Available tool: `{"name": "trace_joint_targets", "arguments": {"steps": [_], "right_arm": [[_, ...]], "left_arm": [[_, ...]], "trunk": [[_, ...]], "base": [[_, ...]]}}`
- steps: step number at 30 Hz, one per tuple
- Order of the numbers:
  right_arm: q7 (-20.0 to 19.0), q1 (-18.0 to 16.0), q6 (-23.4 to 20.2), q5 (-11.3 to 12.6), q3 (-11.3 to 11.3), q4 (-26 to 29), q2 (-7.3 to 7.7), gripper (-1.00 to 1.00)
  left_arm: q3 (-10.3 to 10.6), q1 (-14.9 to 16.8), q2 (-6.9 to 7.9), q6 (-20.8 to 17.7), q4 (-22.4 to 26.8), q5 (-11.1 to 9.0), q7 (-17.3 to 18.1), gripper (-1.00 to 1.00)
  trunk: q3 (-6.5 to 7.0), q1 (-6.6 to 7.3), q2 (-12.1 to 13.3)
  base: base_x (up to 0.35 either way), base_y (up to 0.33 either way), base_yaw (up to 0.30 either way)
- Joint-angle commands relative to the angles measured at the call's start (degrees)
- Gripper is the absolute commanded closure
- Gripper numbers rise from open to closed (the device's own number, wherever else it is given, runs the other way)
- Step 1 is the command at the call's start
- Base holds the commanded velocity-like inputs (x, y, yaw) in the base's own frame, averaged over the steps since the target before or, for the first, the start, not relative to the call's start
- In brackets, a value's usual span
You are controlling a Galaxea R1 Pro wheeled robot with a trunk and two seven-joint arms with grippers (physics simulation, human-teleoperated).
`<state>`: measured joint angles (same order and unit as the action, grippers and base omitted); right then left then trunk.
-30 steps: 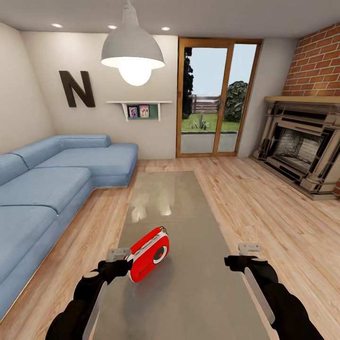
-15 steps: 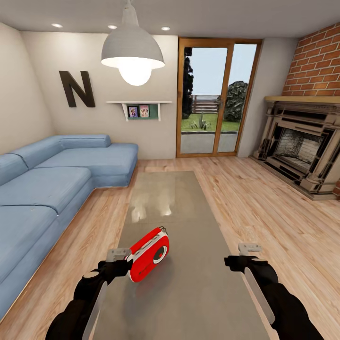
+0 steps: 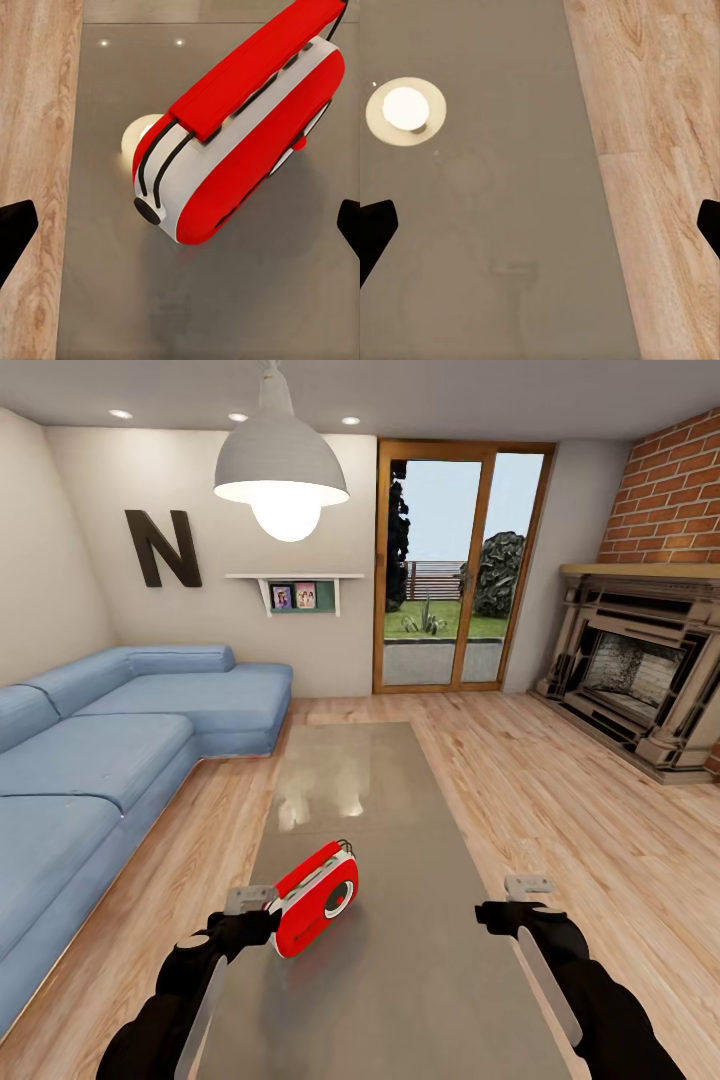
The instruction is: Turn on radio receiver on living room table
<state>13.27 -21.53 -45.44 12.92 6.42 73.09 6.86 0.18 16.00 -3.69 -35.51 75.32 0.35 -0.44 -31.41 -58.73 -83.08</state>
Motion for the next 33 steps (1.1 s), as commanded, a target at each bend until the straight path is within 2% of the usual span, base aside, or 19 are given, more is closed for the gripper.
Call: {"name": "trace_joint_targets", "arguments": {"steps": [1, 33], "right_arm": [[0.0, 0.0, 0.0, 0.0, 0.0, -0.02, 0.0, -1.0], [-0.09, 0.0, 0.17, 0.0, 0.01, -0.05, 0.0, -1.0]], "left_arm": [[0.02, 0.0, 0.0, 0.0, 0.0, 0.0, 0.0, -1.0], [0.09, 0.0, 0.0, 0.0, -0.28, -0.09, 0.0, -1.0]], "trunk": [[0.0, 0.0, 0.0], [0.0, 0.0, 0.0]], "base": [[0.0, 0.0, 0.0], [0.0, 0.0, 0.0]]}}
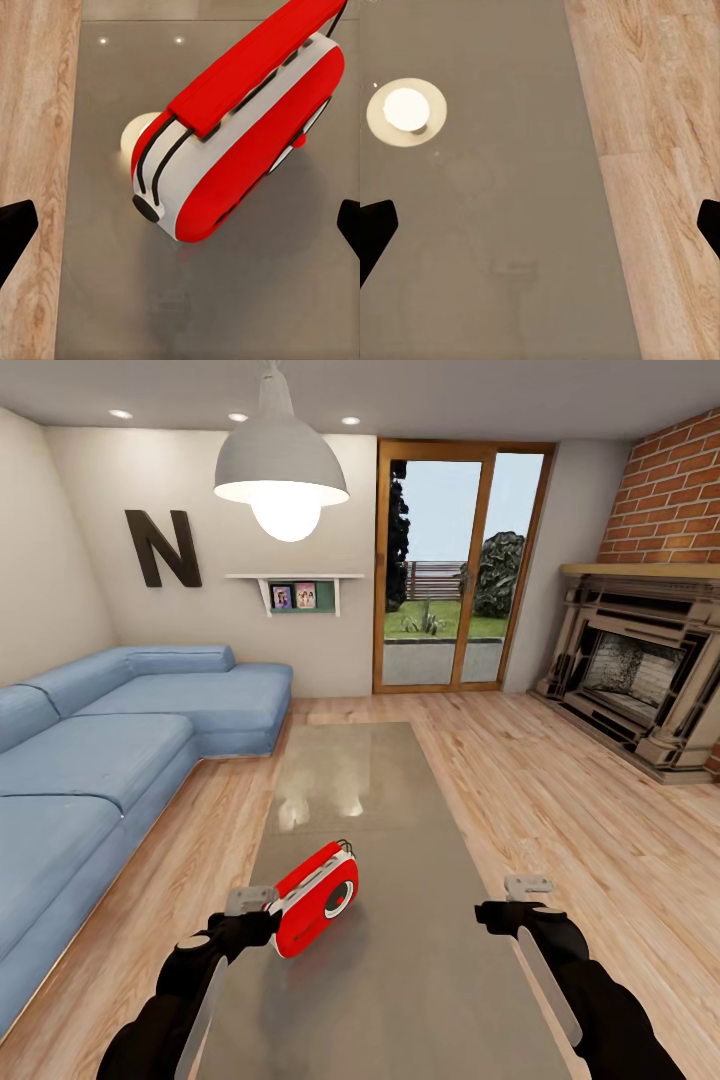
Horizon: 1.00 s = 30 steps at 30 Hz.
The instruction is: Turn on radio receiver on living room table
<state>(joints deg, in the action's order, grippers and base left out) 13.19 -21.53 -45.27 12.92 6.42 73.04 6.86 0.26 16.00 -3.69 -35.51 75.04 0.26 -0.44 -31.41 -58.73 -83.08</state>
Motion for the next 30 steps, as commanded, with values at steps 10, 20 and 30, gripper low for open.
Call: {"name": "trace_joint_targets", "arguments": {"steps": [10, 20, 30], "right_arm": [[0.0, 0.0, 0.0, 0.0, -0.01, 0.0, 0.0, -1.0], [0.0, 0.0, 0.0, 0.0, -0.01, 0.0, 0.0, -1.0], [0.17, -0.11, 0.0, -0.47, -0.1, 2.65, 0.1, -1.0]], "left_arm": [[0.01, 0.0, 0.05, 0.02, -0.21, 0.0, 0.0, -1.0], [0.02, 0.0, 0.09, 0.09, -0.03, 0.0, 0.0, -1.0], [-0.34, 2.09, 0.4, -1.99, -1.91, 0.08, -0.47, -1.0]], "trunk": [[0.0, 0.0, 0.0], [0.0, 0.0, 0.0], [0.0, 0.0, 0.0]], "base": [[0.0, 0.0, 0.0], [0.0, 0.0, 0.0], [0.0, 0.0, 0.0]]}}
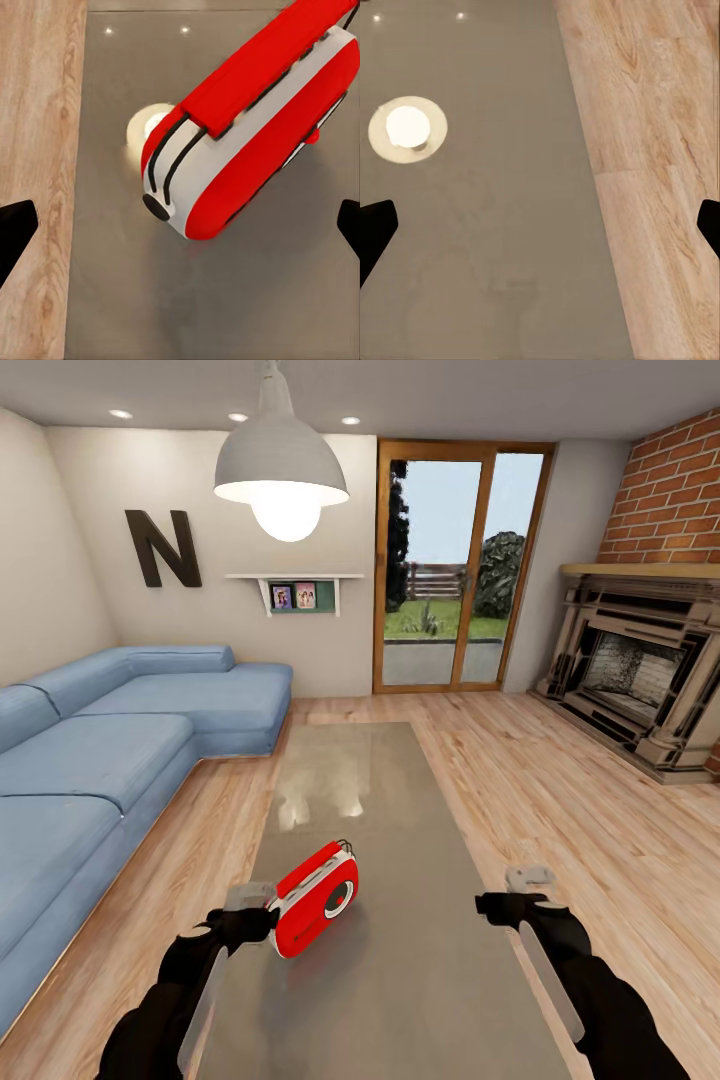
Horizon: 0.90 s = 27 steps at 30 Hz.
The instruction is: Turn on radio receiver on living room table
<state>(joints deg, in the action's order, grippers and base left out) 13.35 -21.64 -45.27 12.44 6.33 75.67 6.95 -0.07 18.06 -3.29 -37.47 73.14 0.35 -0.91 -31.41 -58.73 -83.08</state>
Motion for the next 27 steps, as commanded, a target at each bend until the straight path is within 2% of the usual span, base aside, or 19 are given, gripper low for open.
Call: {"name": "trace_joint_targets", "arguments": {"steps": [1, 2, 3, 6, 11, 27], "right_arm": [[0.2, -0.25, -0.03, -0.42, 0.0, 0.36, 0.01, -1.0], [0.5, -0.75, -0.05, -0.96, 0.0, 0.58, 0.02, -1.0], [1.57, -2.96, -0.14, -2.22, 0.0, 0.86, 0.0, -1.0], [1.88, -4.25, -0.16, -2.47, 0.0, 0.87, -0.01, -1.0], [2.02, -7.51, -1.11, -2.59, 0.0, -0.01, -0.01, -1.0], [2.02, -8.15, -1.93, -2.36, 0.14, -0.17, -0.22, -1.0]], "left_arm": [[-0.01, 0.96, 0.11, -1.06, -0.5, 0.0, -0.41, -1.0], [-0.01, 2.02, 0.39, -1.89, -1.29, 0.0, -1.05, -1.0], [-0.01, 5.92, 1.21, -3.04, -5.78, 0.01, -2.98, -1.0], [-0.01, 7.44, 1.37, -3.22, -8.91, 0.01, -3.38, -1.0], [-0.01, 8.15, 1.44, -3.3, -10.82, -0.04, -3.56, -1.0], [0.14, 8.22, 1.37, -3.3, -9.38, -0.15, -3.31, -1.0]], "trunk": [[0.0, 0.0, 0.0], [0.0, 0.0, 0.0], [0.0, 0.0, 0.0], [0.0, 0.0, 0.0], [0.0, 0.0, 0.0], [0.0, 0.0, 0.0]], "base": [[0.0, 0.0, 0.0], [0.0, 0.0, 0.0], [0.0, 0.0, 0.0], [0.0, 0.0, 0.0], [0.0, 0.0, 0.0], [0.0, 0.0, 0.0]]}}
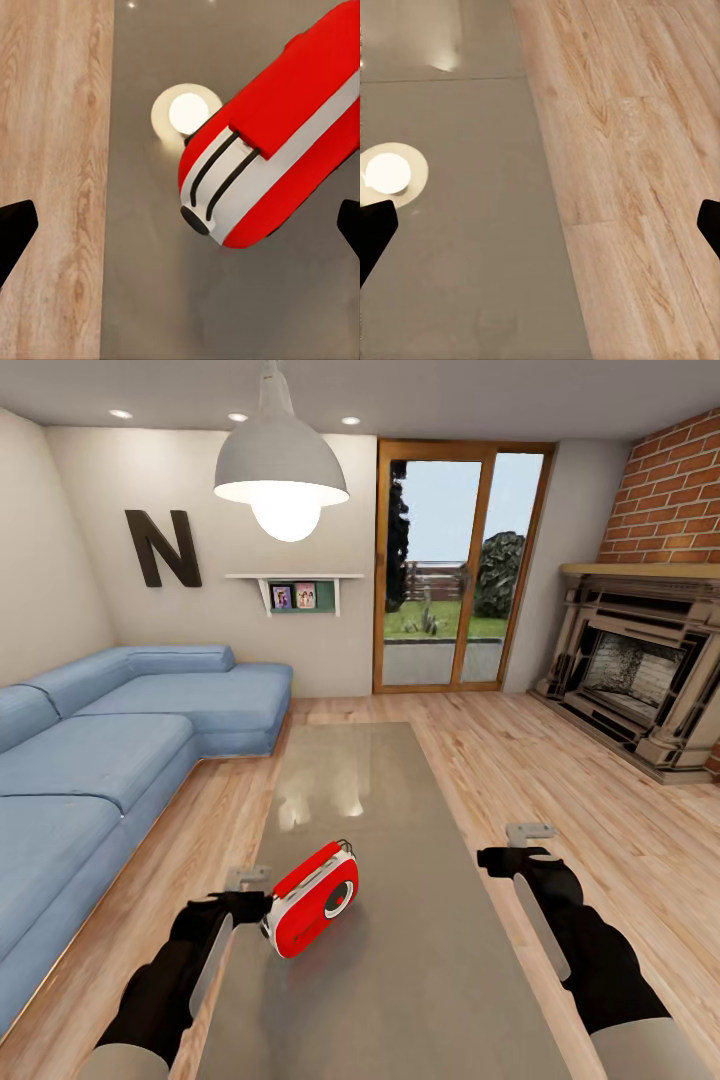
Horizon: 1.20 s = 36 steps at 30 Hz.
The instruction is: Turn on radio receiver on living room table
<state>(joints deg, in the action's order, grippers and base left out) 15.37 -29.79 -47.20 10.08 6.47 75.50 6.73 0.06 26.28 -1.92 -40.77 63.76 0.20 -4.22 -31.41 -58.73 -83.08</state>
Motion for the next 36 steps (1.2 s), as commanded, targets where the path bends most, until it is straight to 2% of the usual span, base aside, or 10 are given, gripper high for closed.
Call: {"name": "trace_joint_targets", "arguments": {"steps": [1, 8, 13, 16, 17, 22, 23, 32, 34, 36], "right_arm": [[0.0, 0.0, 0.0, 0.01, 0.01, 0.0, -0.02, -1.0], [0.01, 0.0, 0.0, 0.02, 0.18, 0.0, -0.13, -1.0], [0.01, 0.0, -0.03, 0.08, 0.25, 0.01, -0.14, -1.0], [0.01, 0.0, -0.09, 0.1, 0.26, 0.04, -0.15, -1.0], [0.01, 0.0, -0.56, 0.11, 0.27, 0.08, -0.15, -1.0], [0.01, 0.0, -1.49, 0.11, 0.22, 0.08, -0.14, -1.0], [0.01, 0.0, -1.87, 0.11, 0.21, 0.09, -0.14, -1.0], [0.01, 0.0, -2.09, 0.11, 0.21, 0.09, -0.17, -1.0], [0.01, 0.0, -2.1, 0.11, 0.21, 0.09, -0.16, -1.0], [0.01, 0.0, -2.1, 0.11, 0.21, 0.09, -0.14, -1.0]], "left_arm": [[0.03, 0.0, 0.0, -0.04, 0.54, -0.01, 0.0, -1.0], [0.71, 0.0, -0.7, -0.41, 4.78, -0.21, 0.0, -1.0], [2.44, 0.0, -1.86, -0.89, 8.31, -0.27, -0.06, -1.0], [3.75, 0.0, -2.39, -3.39, 10.79, -0.22, -0.12, -1.0], [4.53, 0.0, -2.96, -8.65, 13.36, -0.02, -0.12, -1.0], [4.77, 0.43, -3.12, -10.61, 14.72, 0.1, -0.2, -1.0], [4.8, 1.84, -3.16, -11.2, 15.03, 0.1, -0.27, -1.0], [4.78, 6.67, -3.33, -11.57, 12.82, -0.01, -0.4, -1.0], [4.76, 8.35, -3.28, -11.59, 11.15, -0.02, -0.45, -1.0], [4.55, 12.48, -3.08, -11.91, 6.36, -0.02, -0.76, -1.0]], "trunk": [[0.0, 0.0, 0.0], [0.0, 0.0, 0.0], [0.0, 0.0, 0.0], [0.0, 0.0, 0.0], [0.0, 0.0, 0.0], [0.0, 0.0, 0.0], [0.0, 0.0, 0.0], [0.0, 0.0, 0.0], [0.0, 0.0, 0.0], [0.0, 0.0, 0.0]], "base": [[0.0, 0.0, 0.0], [0.0, 0.0, 0.0], [0.0, 0.0, 0.0], [0.0, 0.0, 0.0], [0.0, 0.0, 0.0], [0.0, 0.0, 0.0], [0.0, 0.0, 0.0], [0.0, 0.0, 0.0], [0.0, 0.0, 0.0], [0.0, 0.0, 0.0]]}}
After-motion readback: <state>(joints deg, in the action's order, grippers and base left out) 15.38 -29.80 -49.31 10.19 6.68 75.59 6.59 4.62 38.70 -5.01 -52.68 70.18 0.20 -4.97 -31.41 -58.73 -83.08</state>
